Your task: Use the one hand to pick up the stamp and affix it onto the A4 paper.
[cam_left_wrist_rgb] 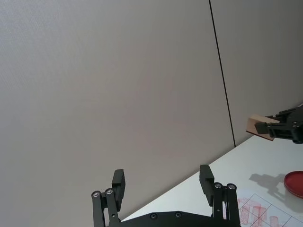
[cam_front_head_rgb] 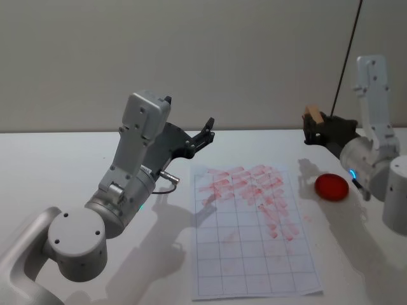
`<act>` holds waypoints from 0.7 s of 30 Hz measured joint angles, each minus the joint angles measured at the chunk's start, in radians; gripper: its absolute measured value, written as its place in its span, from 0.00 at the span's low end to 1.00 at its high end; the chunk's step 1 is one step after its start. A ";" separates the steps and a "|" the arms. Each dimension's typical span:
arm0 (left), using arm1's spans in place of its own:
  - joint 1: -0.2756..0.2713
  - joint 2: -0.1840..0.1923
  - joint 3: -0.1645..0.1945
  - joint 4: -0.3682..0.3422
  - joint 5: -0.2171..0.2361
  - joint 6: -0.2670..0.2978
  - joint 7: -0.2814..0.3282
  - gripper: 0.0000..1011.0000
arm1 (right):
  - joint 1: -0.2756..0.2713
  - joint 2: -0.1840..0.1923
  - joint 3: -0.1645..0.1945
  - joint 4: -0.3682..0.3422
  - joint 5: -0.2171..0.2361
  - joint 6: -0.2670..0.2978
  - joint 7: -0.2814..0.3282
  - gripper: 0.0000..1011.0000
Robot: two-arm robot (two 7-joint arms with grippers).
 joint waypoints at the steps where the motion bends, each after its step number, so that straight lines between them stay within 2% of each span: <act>1: 0.000 0.000 0.000 0.000 0.000 0.000 0.000 0.99 | -0.003 0.002 0.002 -0.004 0.000 0.005 -0.002 0.22; 12: 0.000 0.000 0.000 0.000 0.000 0.000 0.000 0.99 | -0.044 0.034 0.022 -0.019 -0.008 0.056 -0.014 0.22; 21: 0.000 0.000 0.000 0.000 0.000 0.000 0.000 0.99 | -0.063 0.046 0.027 0.013 -0.023 0.081 -0.009 0.22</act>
